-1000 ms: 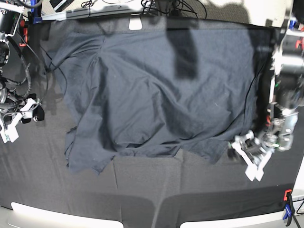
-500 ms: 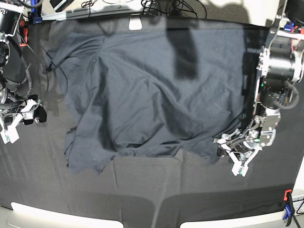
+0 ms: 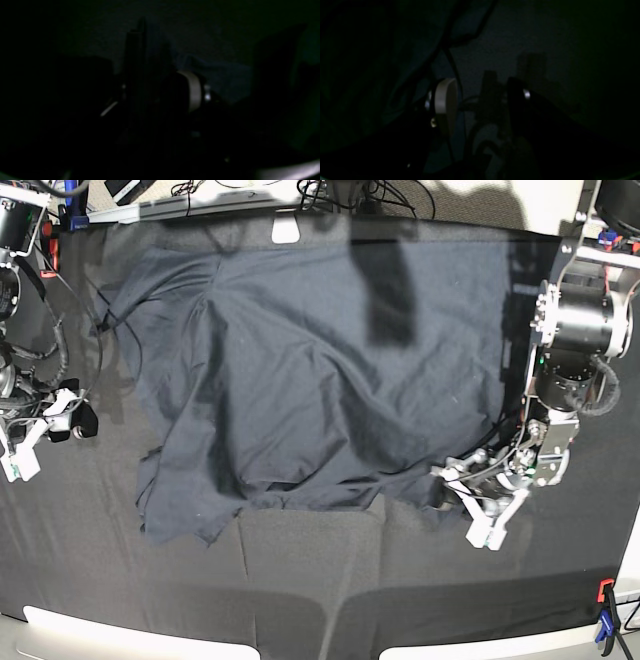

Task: Layout the t-shirt on the table in an organized manner, then fold the t-shirt properly
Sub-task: 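Grasp a shirt corner with the left gripper and drag it outward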

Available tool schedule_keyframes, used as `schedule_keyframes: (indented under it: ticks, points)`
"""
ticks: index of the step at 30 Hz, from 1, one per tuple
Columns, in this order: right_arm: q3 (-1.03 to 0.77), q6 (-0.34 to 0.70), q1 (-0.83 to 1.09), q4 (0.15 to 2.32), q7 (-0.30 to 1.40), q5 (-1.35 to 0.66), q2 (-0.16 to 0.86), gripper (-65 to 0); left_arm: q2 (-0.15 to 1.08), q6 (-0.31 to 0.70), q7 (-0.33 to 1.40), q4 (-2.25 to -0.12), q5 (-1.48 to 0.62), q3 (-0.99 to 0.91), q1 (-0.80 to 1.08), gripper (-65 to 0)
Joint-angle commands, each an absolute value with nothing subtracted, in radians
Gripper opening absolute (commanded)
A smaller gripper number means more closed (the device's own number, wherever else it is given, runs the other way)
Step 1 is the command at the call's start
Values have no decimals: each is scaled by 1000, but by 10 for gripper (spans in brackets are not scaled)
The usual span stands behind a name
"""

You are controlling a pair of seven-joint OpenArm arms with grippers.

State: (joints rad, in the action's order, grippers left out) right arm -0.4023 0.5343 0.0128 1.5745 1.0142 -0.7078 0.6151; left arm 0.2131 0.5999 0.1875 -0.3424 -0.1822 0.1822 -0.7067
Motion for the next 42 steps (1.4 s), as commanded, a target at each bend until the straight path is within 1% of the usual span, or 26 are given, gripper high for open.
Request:
schedule_keyframes:
  ticks: [1,3,5,7,8,10,12,15,17,18,22,26,27,29,30,36,38,40,42]
  points:
    - [-412,537,-5,1590,988,-719,640,-334,217,607,193,-355,-184,180,-736,-463]
    - [-412,537,-5,1590,988,-719,640,-334,217,607,192,-355,-184,180,-737,-536]
    - [-412,538,-5,1590,988,-719,640,-334,217,603,178,-355,-184,180,-737,-646]
    - [-412,537,-5,1590,988,-718,640,-334,222,569,118,-355,-184,180,-738,-650]
    - [-412,537,-5,1590,988,-719,640,-334,225,529,84,-355,-184,180,-739,-650]
    - [-412,538,-5,1590,988,-718,640,-334,233,419,39,-355,-183,180,-749,-650]
    - [-412,538,-5,1590,988,-719,640,-334,243,275,27,-355,-176,180,-770,-650]
    - [-412,538,-5,1590,988,-719,640,-334,262,78,-19,-355,-103,180,-802,-650]
    - [-412,538,-5,1590,988,-718,640,-334,274,-5,-75,-355,-97,180,-817,-650]
    - [-412,538,-5,1590,988,-719,640,-334,281,-28,-104,-355,-97,180,-823,-650]
    - [-412,538,-5,1590,988,-718,640,-334,301,-38,-160,-355,-97,180,-837,-650]
    - [-412,538,-5,1590,987,-718,640,-334,302,-37,-167,-355,-97,180,-837,-650]
    - [-412,538,-5,1590,987,-718,640,-334,302,-37,-167,-355,-97,180,-837,-602]
    - [-412,538,-5,1590,988,-717,640,-334,302,-37,-171,-355,-96,180,-838,-477]
    - [-412,539,-5,1590,988,-717,640,-334,303,-37,-173,-355,-93,180,-838,-444]
    - [-412,538,-6,1590,986,-718,640,-334,303,-37,-171,-355,-94,180,-838,-441]
    - [-412,534,-16,1590,980,-717,638,-334,302,-37,-144,-355,-98,180,-838,-441]
    - [-412,513,-42,1590,979,-712,628,-334,302,-37,-126,-358,-98,180,-838,-441]
    - [-412,512,-80,1590,979,-700,604,-334,305,-38,-120,-372,-98,180,-837,-441]
